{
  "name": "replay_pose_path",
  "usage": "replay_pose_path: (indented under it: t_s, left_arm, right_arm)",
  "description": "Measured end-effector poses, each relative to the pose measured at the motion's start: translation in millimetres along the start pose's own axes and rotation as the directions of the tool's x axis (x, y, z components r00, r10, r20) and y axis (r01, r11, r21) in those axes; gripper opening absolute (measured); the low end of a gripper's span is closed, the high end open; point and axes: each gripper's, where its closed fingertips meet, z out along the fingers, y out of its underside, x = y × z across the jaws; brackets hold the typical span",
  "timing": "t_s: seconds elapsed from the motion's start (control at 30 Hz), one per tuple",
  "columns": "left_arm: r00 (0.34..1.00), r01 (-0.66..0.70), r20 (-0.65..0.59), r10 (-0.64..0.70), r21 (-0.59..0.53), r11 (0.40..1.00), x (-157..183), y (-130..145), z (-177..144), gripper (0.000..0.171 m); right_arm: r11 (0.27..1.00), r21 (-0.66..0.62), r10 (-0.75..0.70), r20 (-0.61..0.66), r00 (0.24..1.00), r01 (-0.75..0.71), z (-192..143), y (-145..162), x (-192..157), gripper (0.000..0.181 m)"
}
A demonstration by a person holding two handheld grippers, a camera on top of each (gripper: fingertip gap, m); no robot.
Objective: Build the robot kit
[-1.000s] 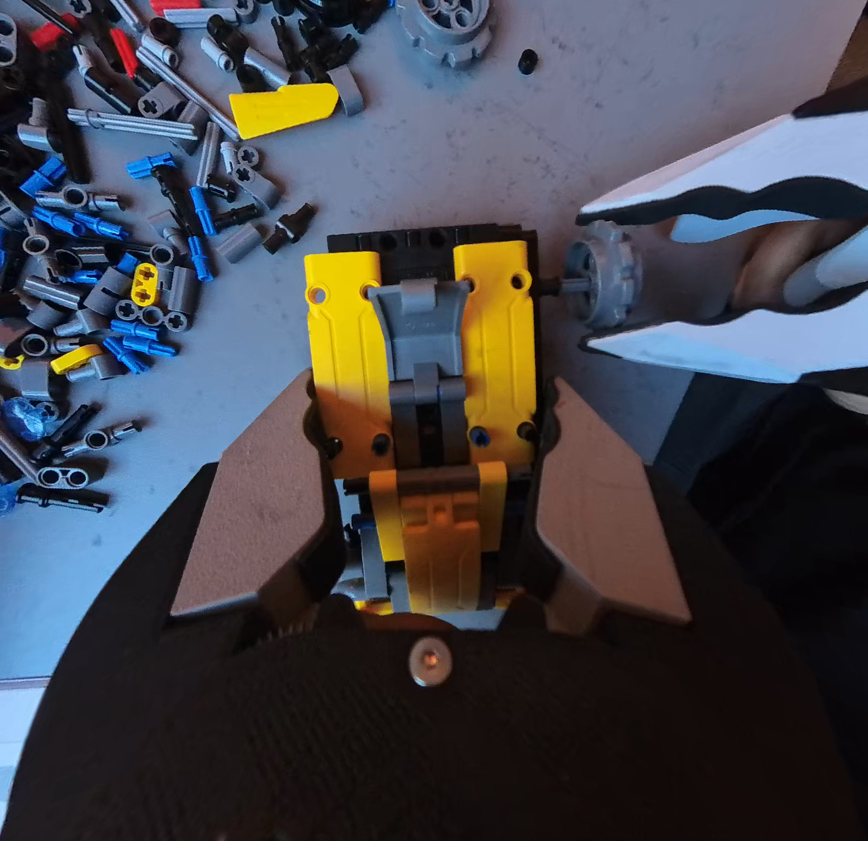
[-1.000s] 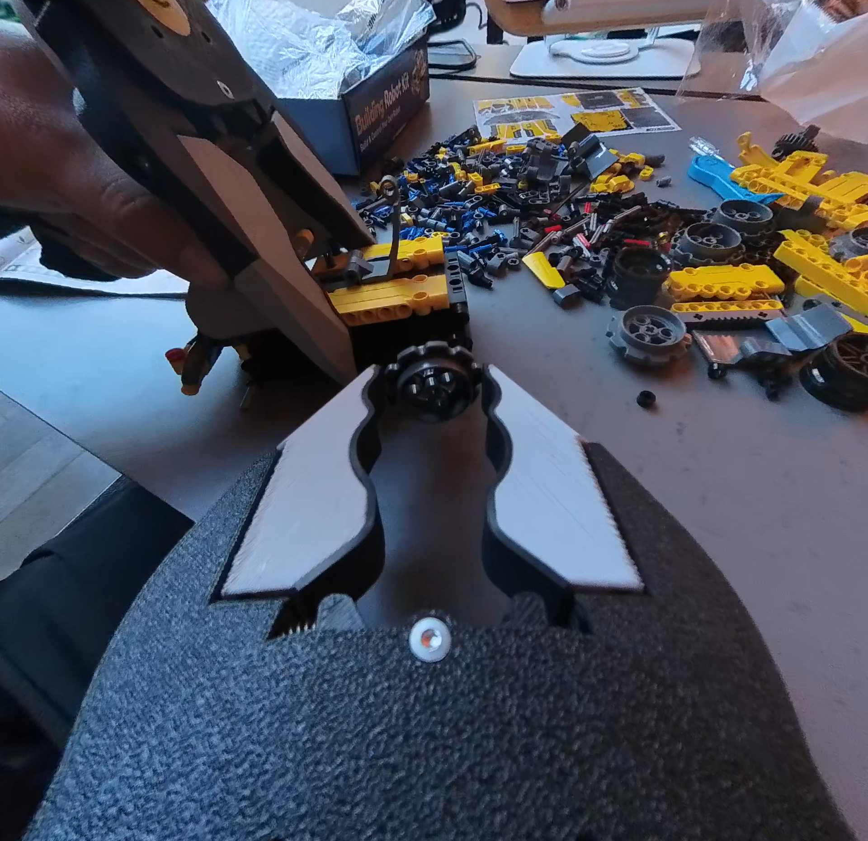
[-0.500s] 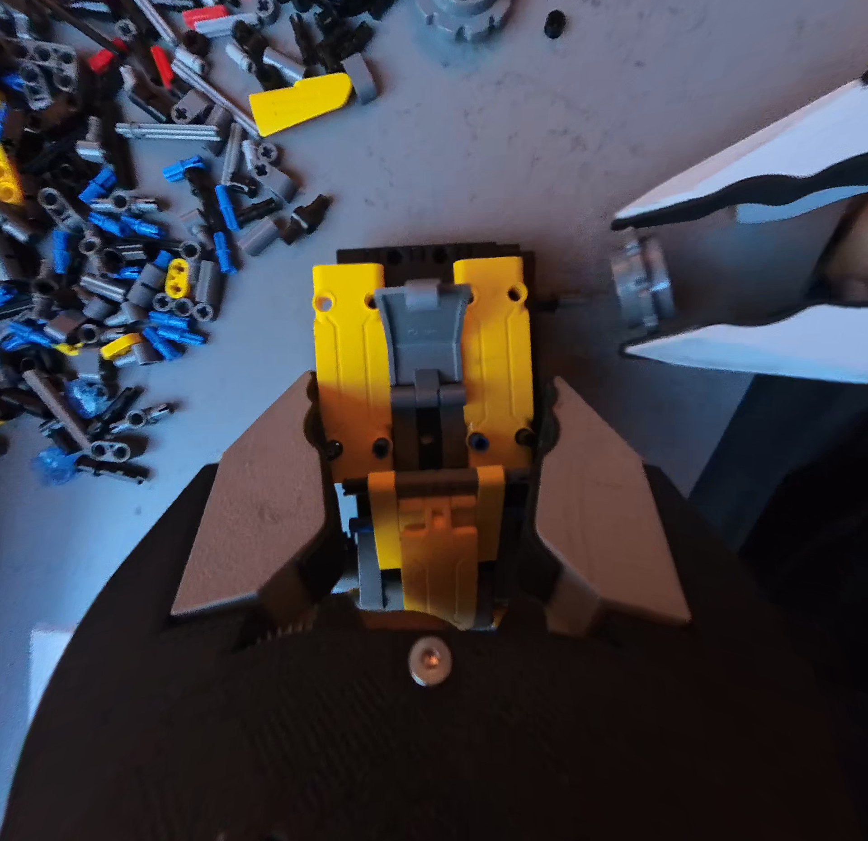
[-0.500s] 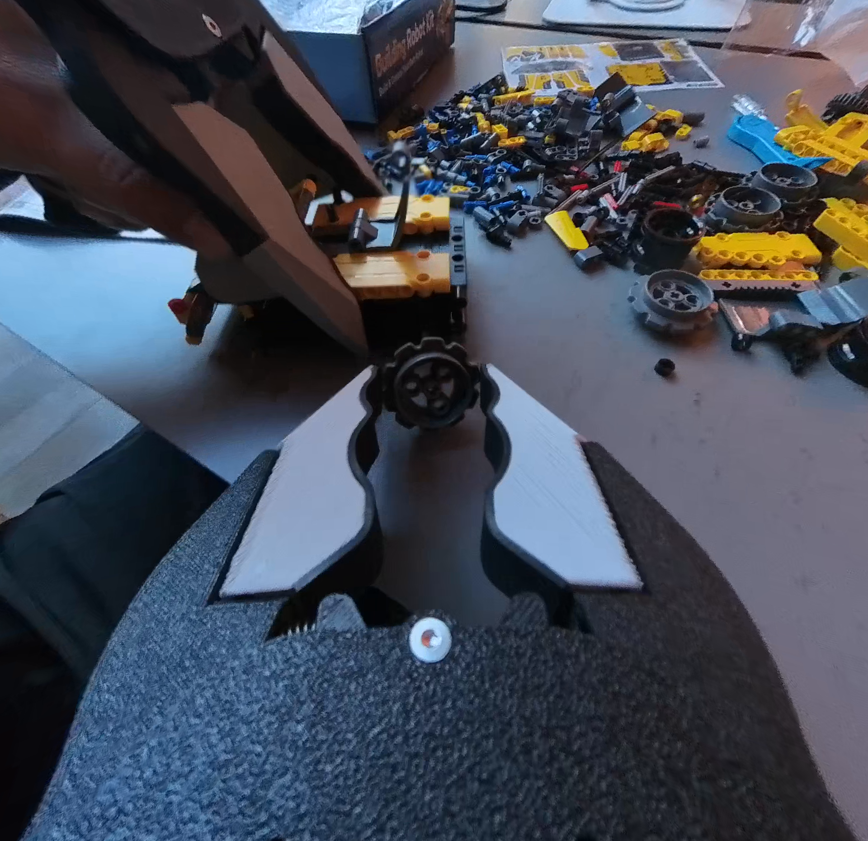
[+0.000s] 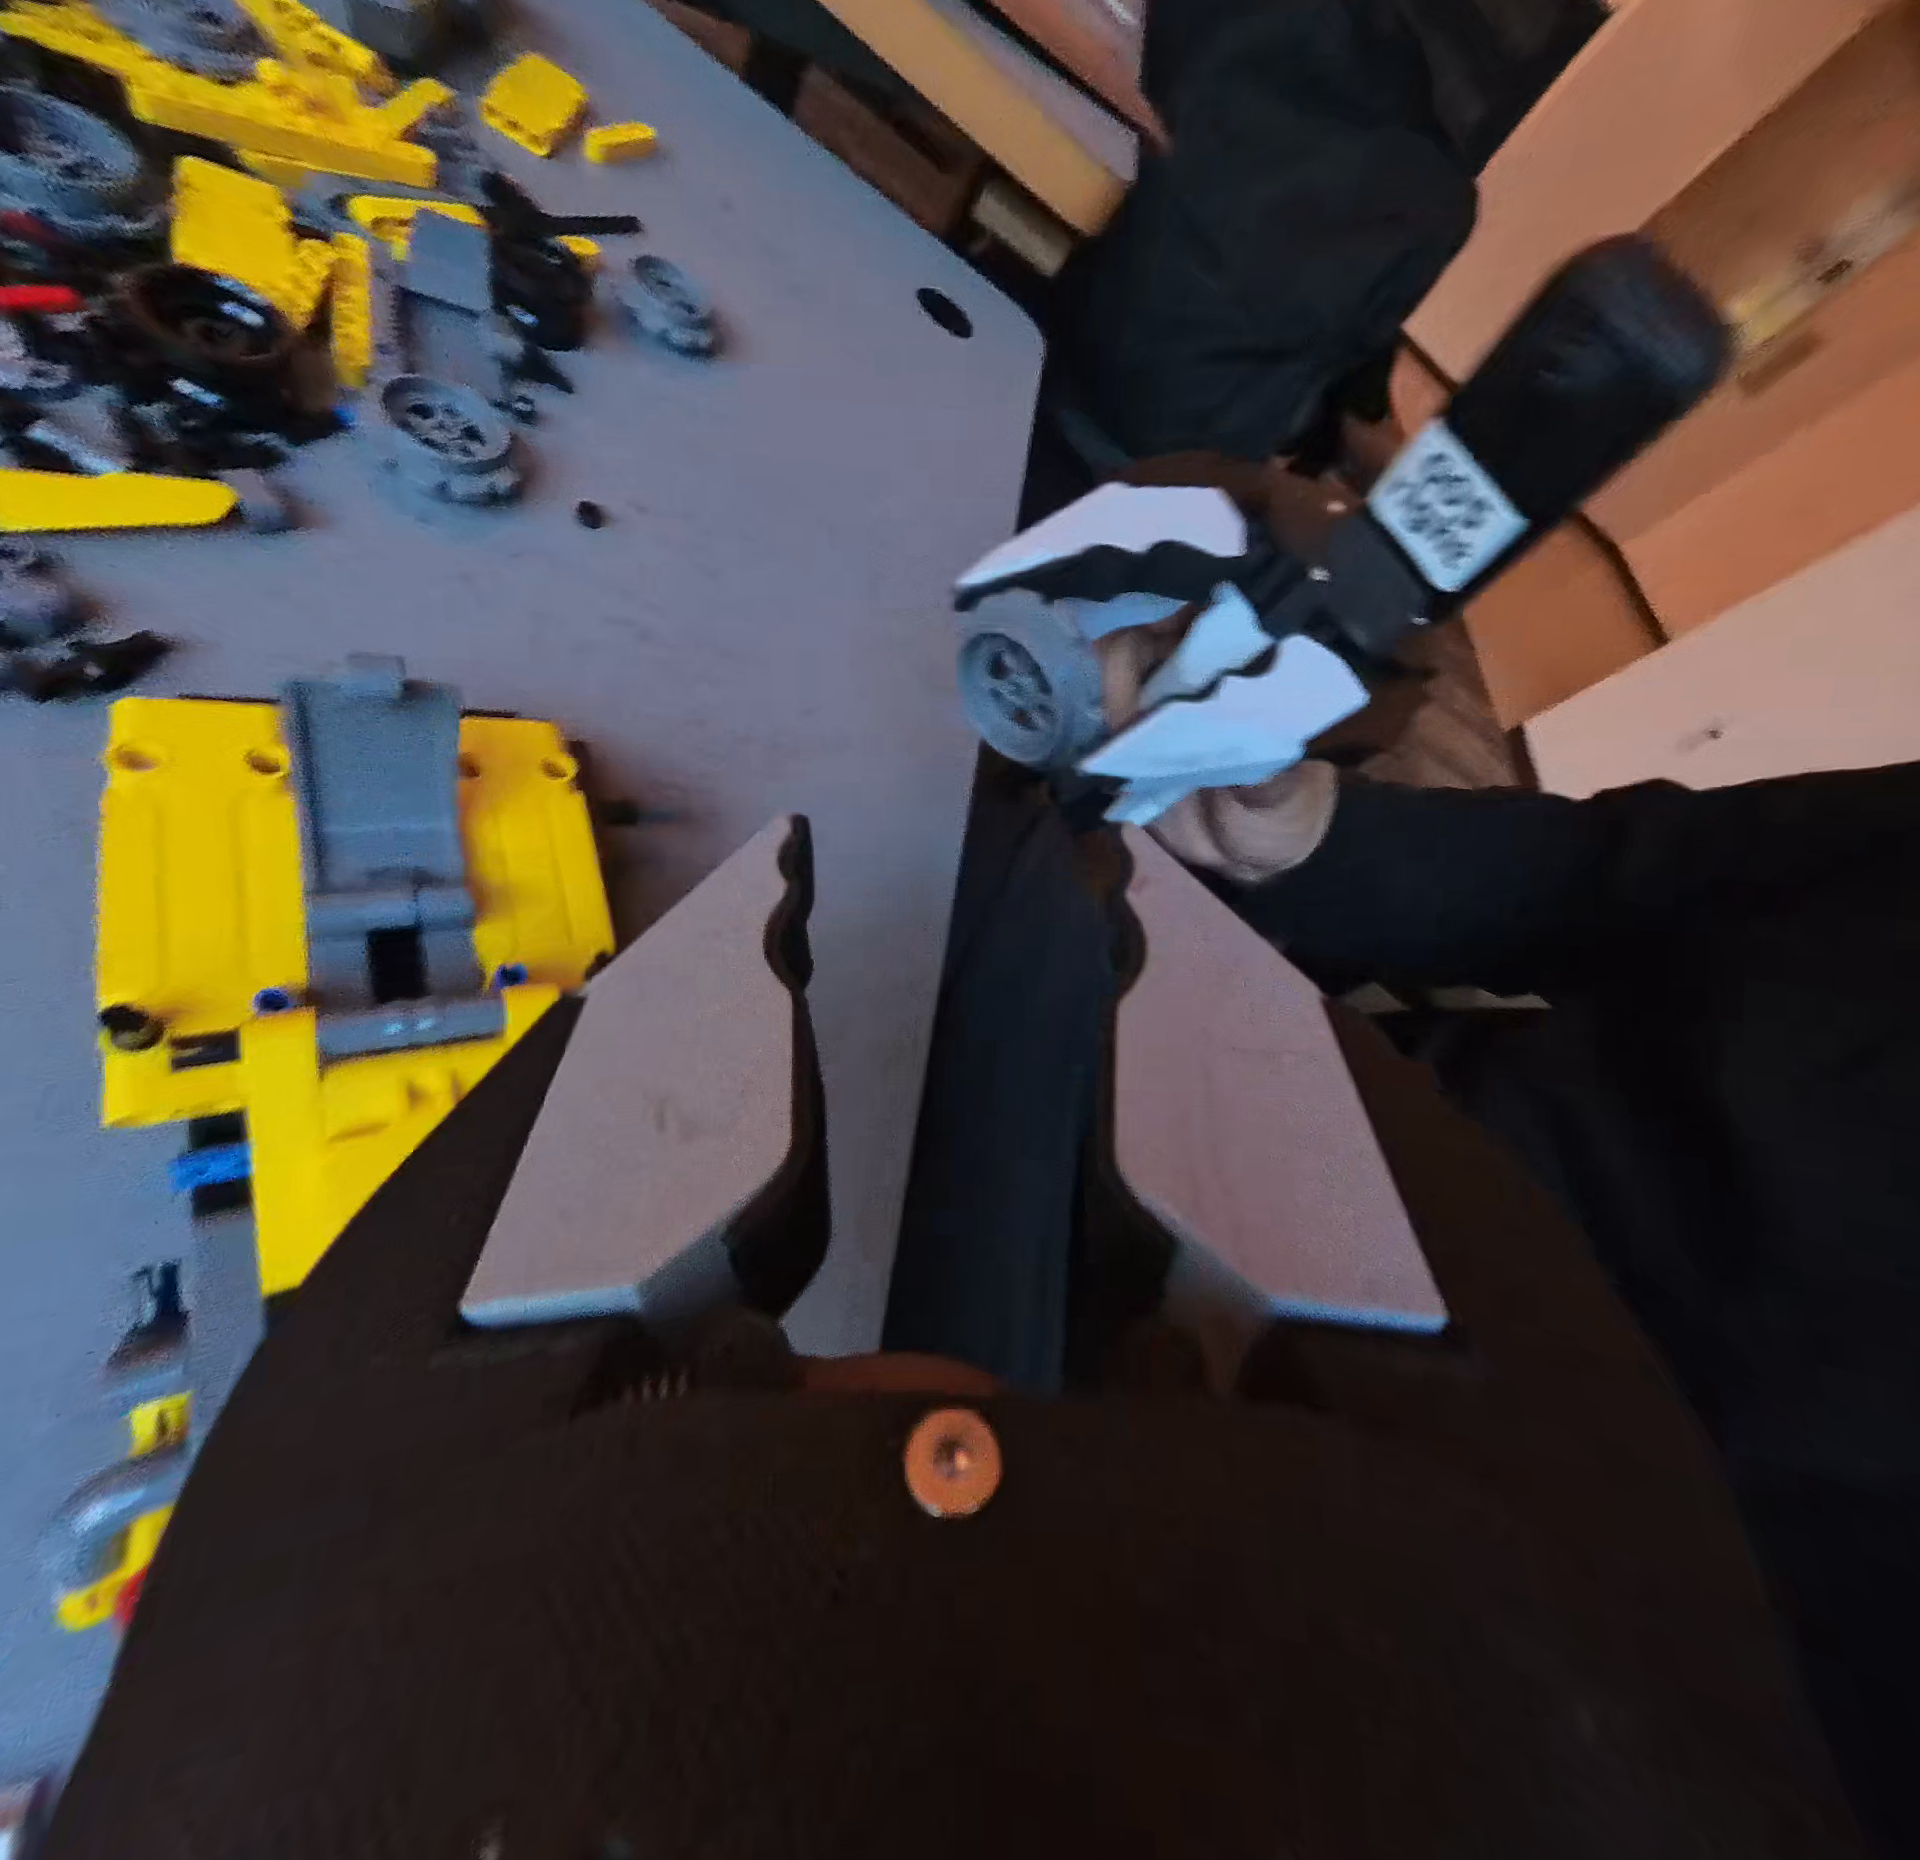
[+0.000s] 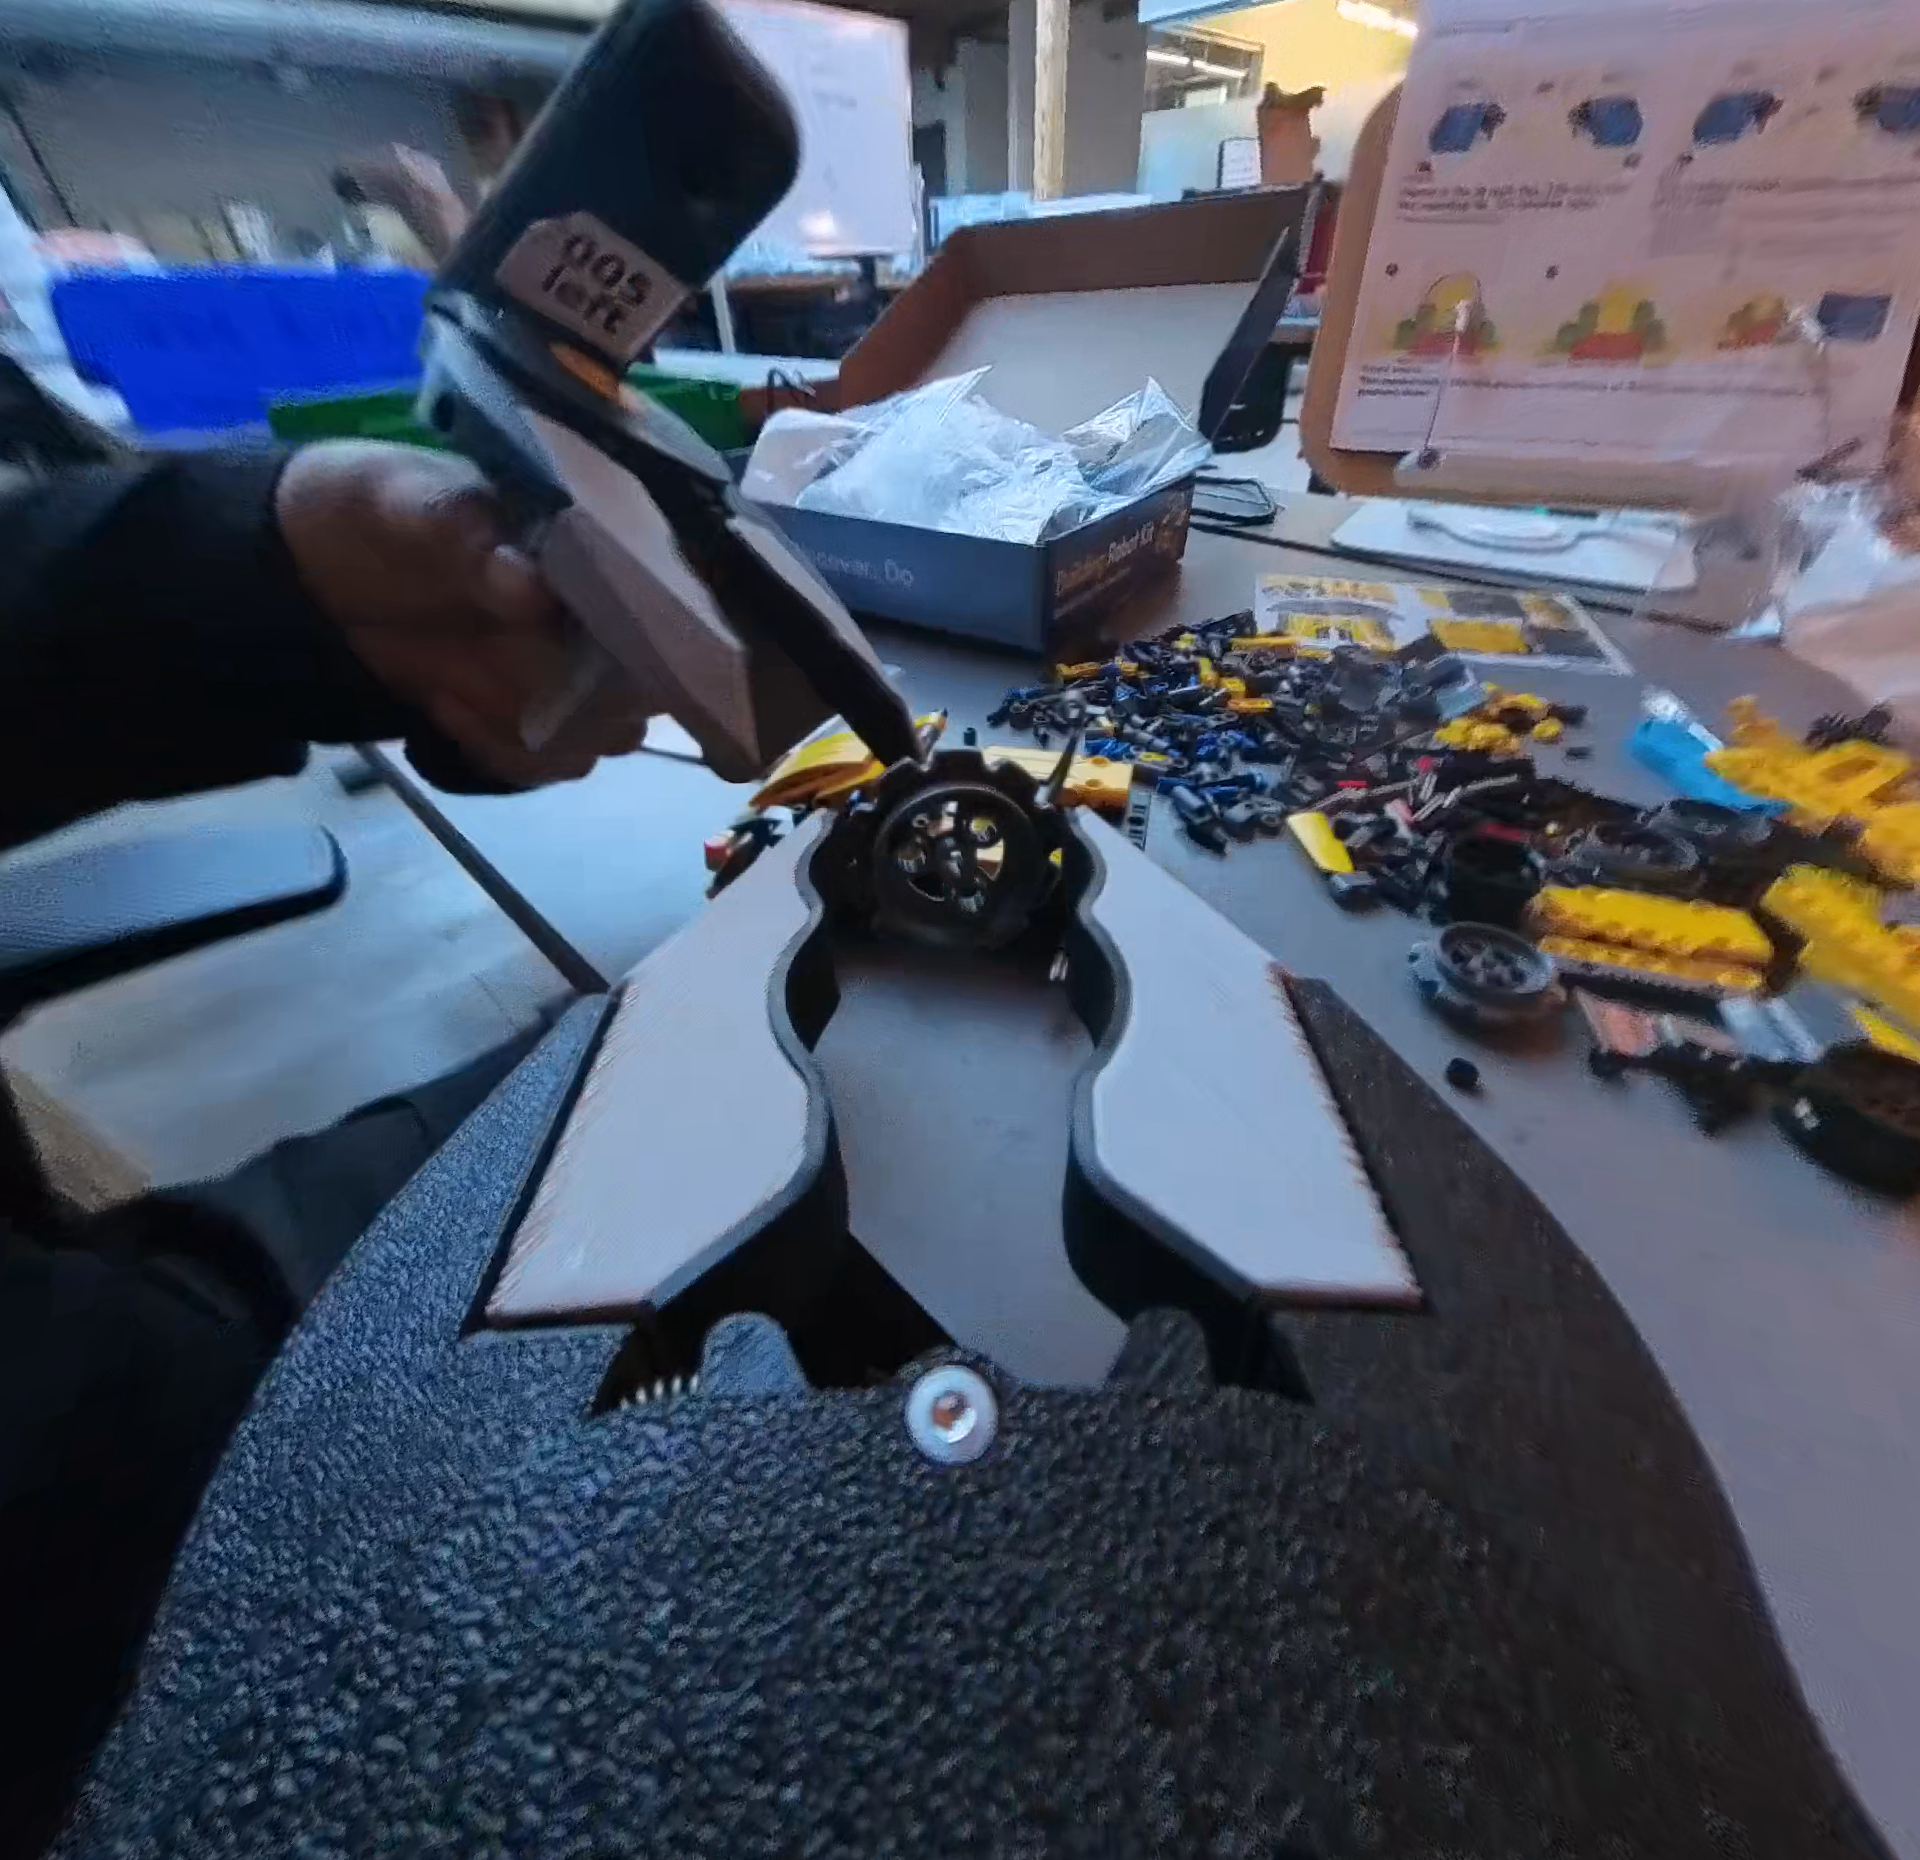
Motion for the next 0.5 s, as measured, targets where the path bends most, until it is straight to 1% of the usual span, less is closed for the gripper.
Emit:
replay_pose_path:
  t_s: [0.1, 0.13, 0.2, 0.27, 0.3, 0.33, 0.37, 0.4, 0.47, 0.5]
  left_arm:
    - [0.999, -0.003, -0.036, 0.002, -0.037, 0.999, 11, 9, 3, 0.057]
    - [0.999, -0.011, -0.036, 0.009, -0.047, 0.999, 14, 11, 5, 0.056]
    - [0.999, -0.024, -0.045, 0.022, -0.050, 0.998, 19, 13, 9, 0.051]
    - [0.996, -0.032, -0.081, 0.029, -0.038, 0.999, 28, 13, 12, 0.037]
    - [0.996, -0.036, -0.085, 0.034, -0.020, 0.999, 30, 11, 13, 0.027]
    - [0.997, -0.036, -0.064, 0.036, 0.000, 0.999, 28, 8, 12, 0.021]
    - [0.998, -0.038, -0.047, 0.039, 0.019, 0.999, 25, 5, 12, 0.010]
    - [0.999, -0.027, -0.045, 0.028, 0.035, 0.999, 23, 3, 11, 0.009]
    - [0.996, 0.037, -0.079, -0.035, 0.024, 0.999, 23, 3, 12, 0.030]
    - [0.994, 0.046, -0.095, -0.045, 0.005, 0.999, 24, 7, 14, 0.030]
  right_arm:
    - [0.985, -0.033, -0.169, -0.051, 0.984, 0.167, 3, -1, -13, 0.040]
    - [0.978, -0.063, -0.204, -0.057, 0.977, 0.200, 5, 2, -16, 0.040]
    - [0.961, -0.103, -0.266, -0.110, 0.958, 0.256, 8, 5, -16, 0.041]
    - [0.947, -0.132, -0.311, -0.160, 0.937, 0.292, 8, 6, -14, 0.041]
    - [0.944, -0.147, -0.318, -0.166, 0.933, 0.296, 9, 8, -14, 0.041]
    - [0.943, -0.161, -0.316, -0.158, 0.935, 0.292, 9, 10, -15, 0.041]
    - [0.942, -0.167, -0.315, -0.149, 0.937, 0.290, 9, 11, -17, 0.041]
    - [0.938, -0.178, -0.326, -0.157, 0.932, 0.298, 9, 11, -16, 0.041]
    - [0.916, -0.217, -0.376, -0.179, 0.909, 0.336, 8, 13, -13, 0.041]
    - [0.912, -0.216, -0.390, -0.184, 0.902, 0.350, 9, 12, -14, 0.041]
